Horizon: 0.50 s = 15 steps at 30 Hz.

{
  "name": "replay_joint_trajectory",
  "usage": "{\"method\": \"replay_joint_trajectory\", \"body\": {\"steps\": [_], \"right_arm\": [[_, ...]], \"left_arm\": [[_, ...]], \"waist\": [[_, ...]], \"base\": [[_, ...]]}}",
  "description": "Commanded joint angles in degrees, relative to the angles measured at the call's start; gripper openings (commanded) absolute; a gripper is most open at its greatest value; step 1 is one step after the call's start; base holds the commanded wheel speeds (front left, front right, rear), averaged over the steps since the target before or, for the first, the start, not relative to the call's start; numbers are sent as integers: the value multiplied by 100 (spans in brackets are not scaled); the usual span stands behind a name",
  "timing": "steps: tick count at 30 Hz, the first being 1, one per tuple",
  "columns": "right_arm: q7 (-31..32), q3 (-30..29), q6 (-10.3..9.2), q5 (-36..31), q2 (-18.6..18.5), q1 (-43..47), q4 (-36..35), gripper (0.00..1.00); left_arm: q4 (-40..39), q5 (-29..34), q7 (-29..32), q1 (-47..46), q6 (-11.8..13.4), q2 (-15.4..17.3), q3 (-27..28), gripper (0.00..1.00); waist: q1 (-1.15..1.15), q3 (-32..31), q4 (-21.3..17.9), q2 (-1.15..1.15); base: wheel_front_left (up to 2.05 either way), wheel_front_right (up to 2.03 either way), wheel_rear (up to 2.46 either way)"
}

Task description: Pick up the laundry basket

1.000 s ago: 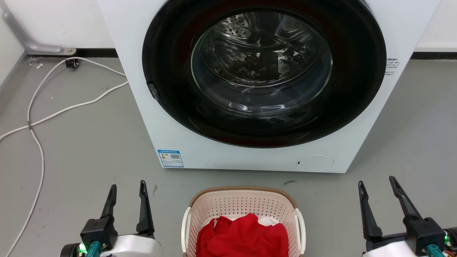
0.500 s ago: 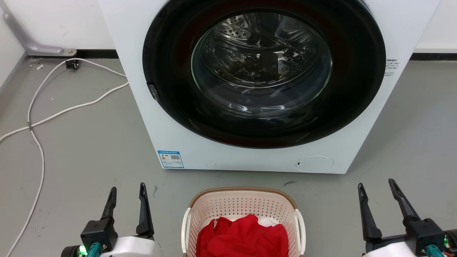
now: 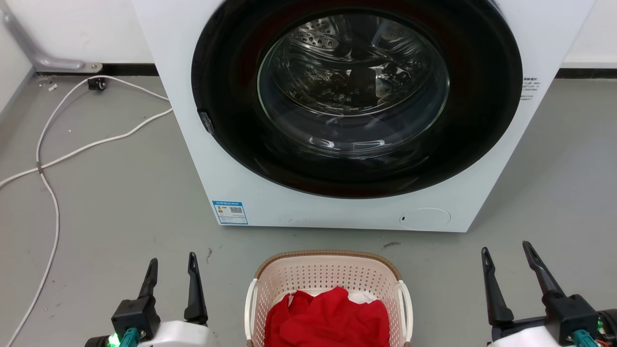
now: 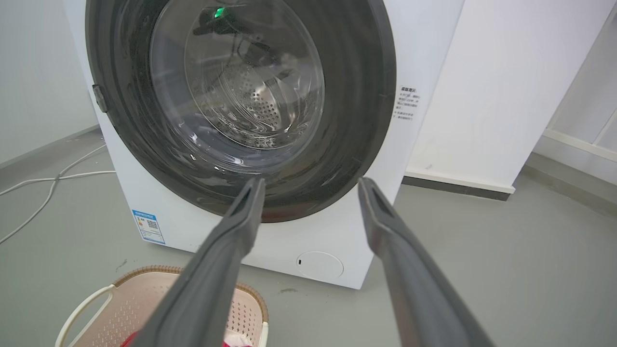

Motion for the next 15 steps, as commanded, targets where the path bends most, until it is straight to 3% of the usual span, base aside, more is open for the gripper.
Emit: {"method": "replay_joint_trajectory", "body": {"steps": [1,9,15], "right_arm": [[-12,23,-2,-1,-7,-39,21,100],[-12,197,-2,-153,-5,-548,292,100],[-11,432,-3,-437,-5,-1105,1328,100]], "left_arm": [[36,1,-15,-53,-3,5,13,100],[841,-23,-15,-674,-294,4,-54,100],[1834,183,-15,-1406,-563,33,-93,100]], "waist": [[0,9,-2,0],[0,339,-5,0],[0,699,-8,0]], "base": [[0,0,0],[0,0,0],[0,0,0]]}}
